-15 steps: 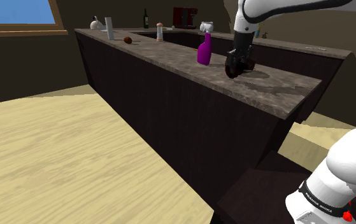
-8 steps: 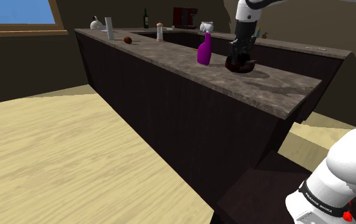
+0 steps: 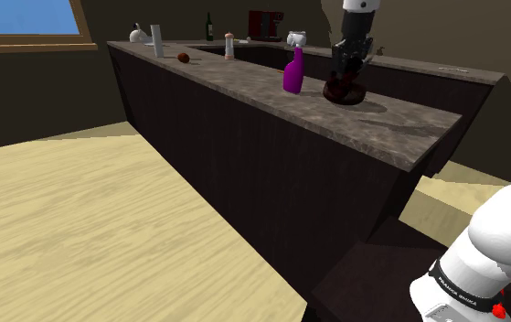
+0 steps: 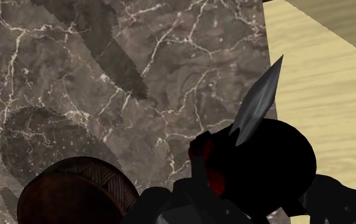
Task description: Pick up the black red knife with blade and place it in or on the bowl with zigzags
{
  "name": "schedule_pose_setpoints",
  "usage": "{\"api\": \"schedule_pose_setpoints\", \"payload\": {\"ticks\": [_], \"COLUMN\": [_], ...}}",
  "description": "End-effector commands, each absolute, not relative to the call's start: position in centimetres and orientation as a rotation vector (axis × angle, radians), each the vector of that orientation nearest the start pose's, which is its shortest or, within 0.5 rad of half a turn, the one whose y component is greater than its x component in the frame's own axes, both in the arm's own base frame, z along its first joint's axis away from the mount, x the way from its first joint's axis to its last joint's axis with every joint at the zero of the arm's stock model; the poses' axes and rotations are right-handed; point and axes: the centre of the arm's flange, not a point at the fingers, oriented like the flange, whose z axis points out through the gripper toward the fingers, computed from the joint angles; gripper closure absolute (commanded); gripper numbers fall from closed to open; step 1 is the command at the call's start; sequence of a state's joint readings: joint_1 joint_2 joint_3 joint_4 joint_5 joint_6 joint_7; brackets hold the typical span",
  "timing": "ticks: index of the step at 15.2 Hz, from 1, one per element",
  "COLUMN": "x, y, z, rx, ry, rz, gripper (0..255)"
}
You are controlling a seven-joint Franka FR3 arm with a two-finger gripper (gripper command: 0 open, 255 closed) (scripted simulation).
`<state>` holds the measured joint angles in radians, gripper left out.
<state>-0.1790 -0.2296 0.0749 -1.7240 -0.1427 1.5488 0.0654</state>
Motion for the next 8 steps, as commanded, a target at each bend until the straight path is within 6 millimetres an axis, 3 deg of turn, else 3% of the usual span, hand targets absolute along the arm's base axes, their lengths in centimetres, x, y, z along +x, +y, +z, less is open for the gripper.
{"api": "schedule_pose_setpoints", "payload": {"ticks": [1, 3, 8], "x": [47.5, 47.5, 50.1], "y": [-6.0, -6.0, -12.1], "z": [68.0, 68.9, 69.2], "rx": [-3.288, -3.288, -3.288], "ry": [0.294, 0.294, 0.294], "rz": [-0.083, -0.083, -0.083], "gripper": [255, 255, 255]}}
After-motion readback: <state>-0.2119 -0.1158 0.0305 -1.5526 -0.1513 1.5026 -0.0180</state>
